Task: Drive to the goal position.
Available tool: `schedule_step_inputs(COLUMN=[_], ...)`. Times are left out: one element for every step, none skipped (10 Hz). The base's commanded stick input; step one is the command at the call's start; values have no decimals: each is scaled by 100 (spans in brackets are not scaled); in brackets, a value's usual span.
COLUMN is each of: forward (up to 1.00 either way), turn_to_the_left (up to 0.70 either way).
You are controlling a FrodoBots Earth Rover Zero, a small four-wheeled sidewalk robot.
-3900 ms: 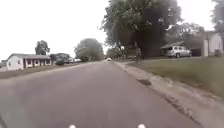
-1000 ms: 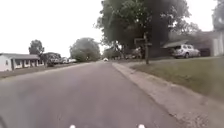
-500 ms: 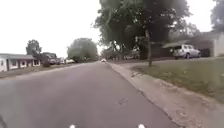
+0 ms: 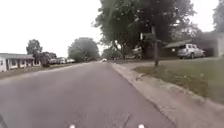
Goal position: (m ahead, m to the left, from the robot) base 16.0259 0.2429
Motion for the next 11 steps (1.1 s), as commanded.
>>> schedule_step_inputs(forward=[100,100,100,100,100,100,100,100,100,100,100], turn_to_the_left=[0,0,0,0,0,0,0,0,0,0,0])
